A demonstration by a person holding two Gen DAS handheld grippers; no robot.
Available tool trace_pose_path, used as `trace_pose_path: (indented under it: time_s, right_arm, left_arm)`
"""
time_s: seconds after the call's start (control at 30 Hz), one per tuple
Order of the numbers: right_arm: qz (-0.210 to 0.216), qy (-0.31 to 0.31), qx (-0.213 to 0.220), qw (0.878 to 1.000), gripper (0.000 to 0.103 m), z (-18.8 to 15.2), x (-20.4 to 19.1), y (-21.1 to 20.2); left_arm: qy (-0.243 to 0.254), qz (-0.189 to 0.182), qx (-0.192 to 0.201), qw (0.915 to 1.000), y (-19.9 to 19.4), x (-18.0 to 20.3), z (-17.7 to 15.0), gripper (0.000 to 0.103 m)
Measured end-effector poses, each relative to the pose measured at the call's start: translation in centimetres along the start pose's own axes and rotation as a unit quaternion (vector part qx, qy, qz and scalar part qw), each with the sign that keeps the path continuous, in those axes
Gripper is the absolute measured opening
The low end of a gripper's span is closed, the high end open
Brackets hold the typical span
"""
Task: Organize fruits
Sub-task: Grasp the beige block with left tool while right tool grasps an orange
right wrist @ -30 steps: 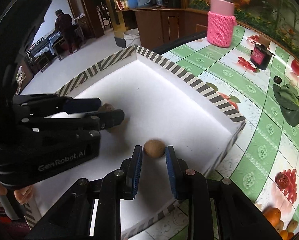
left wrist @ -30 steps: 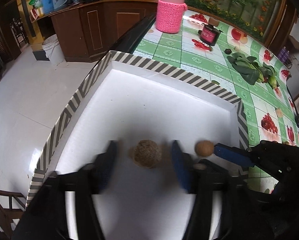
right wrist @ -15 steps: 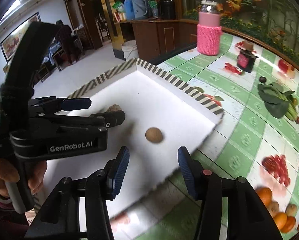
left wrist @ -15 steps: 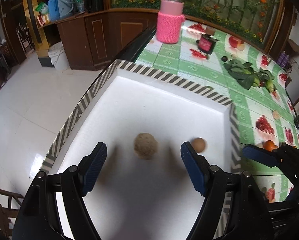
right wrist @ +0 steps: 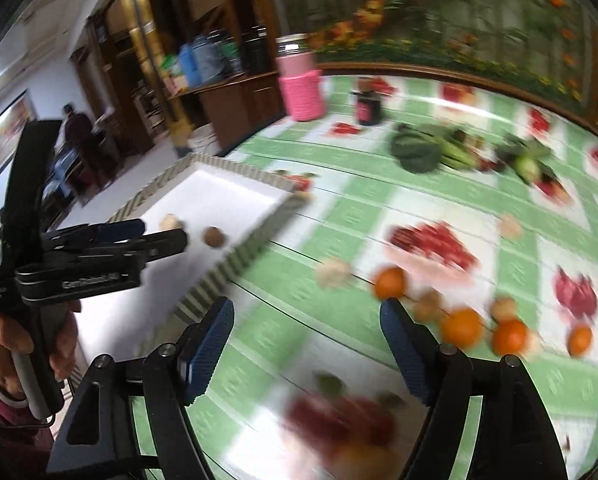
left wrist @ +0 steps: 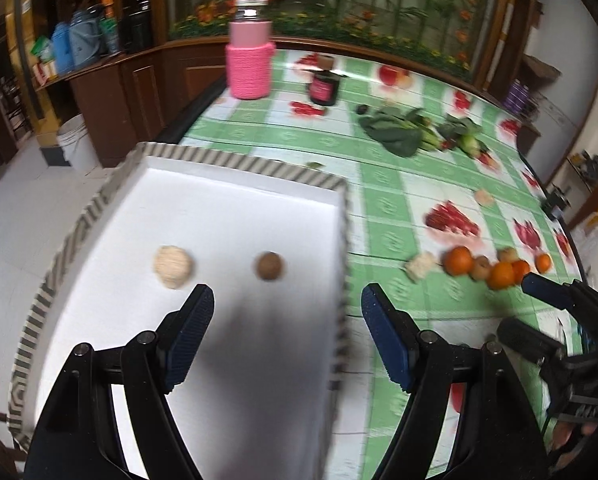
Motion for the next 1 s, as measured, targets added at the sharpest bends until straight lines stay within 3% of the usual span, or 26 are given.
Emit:
trace_pose_path:
  time_s: [0.17, 0.4, 0.7, 1.0]
  right_arm:
    - [-0.036, 0.045, -0.003, 0.998, 0.078, -2.5, 5.2, -2.4]
    - [-0.061, 0.059, -0.007, 0.996, 0.077, -4.6, 8.4, -3.6]
    - [-0.037, 0.035, -0.031, 0.998, 0.060, -4.3, 8.1, -0.4]
    - [-0.045, 0.023, -0.043, 0.998, 0.058, -2.5, 8.7, 2.6]
  left_arm:
    - [0.032, -0.023, -0.010, 0.9992, 0.5, 3.7, -0.7, 0.076]
    - [0.081, -0.034, -0.027, 0.9957, 2.0, 8.3, -1.3, 0.076]
    - [0.101, -0.030, -0.044, 0.9935, 3.8, 9.9, -1.2, 0.076]
    - [0.121, -0.027, -0.063, 0.9903, 6.2, 10.2, -0.9, 0.076]
Point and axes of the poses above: each gripper's, at about its wrist camera, not at the fingertips, and y roughly the way its jaws point, x to its right, z to its top, the point moved 7 cm from there along y, roughly the way its jaws point, and after that the axes turned 4 degrees about x, right-handed, at the moved point
